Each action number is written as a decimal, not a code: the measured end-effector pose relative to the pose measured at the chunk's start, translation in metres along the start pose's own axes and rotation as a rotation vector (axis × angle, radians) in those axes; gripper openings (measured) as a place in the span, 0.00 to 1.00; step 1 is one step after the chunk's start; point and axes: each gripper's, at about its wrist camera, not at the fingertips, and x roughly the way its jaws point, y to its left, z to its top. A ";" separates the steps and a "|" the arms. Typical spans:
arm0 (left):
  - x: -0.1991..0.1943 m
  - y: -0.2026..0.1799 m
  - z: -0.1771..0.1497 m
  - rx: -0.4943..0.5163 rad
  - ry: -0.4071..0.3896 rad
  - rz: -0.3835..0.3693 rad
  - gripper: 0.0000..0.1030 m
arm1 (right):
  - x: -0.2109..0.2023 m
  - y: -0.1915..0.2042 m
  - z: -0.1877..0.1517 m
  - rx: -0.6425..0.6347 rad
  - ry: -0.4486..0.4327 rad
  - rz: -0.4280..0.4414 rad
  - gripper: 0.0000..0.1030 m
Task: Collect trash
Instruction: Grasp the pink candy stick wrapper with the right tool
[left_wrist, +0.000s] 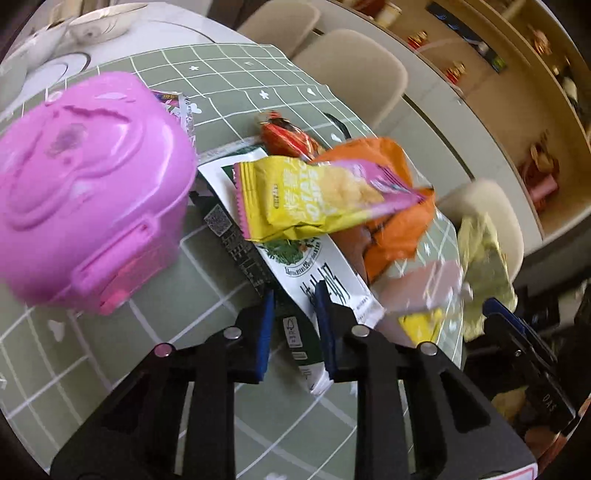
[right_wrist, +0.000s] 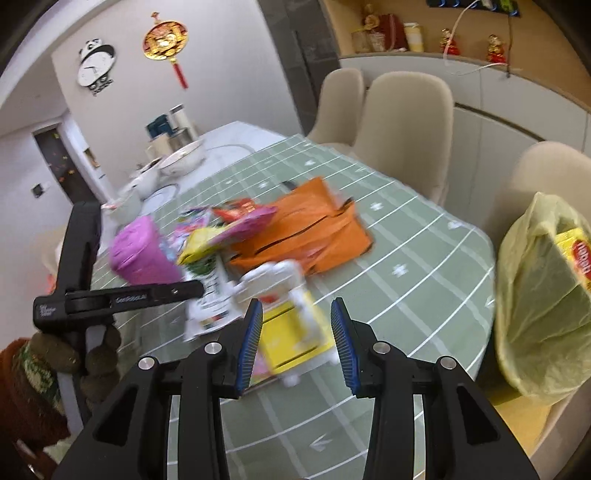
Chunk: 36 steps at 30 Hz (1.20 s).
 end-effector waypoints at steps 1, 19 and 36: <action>-0.004 0.003 -0.004 0.013 0.012 0.004 0.19 | 0.003 0.005 -0.004 -0.010 0.015 0.023 0.36; -0.055 0.035 -0.029 0.032 -0.021 -0.014 0.37 | 0.081 0.066 -0.028 -0.267 0.241 -0.003 0.22; 0.000 -0.054 0.042 0.373 -0.122 0.115 0.39 | 0.013 0.020 -0.066 -0.101 0.190 -0.005 0.20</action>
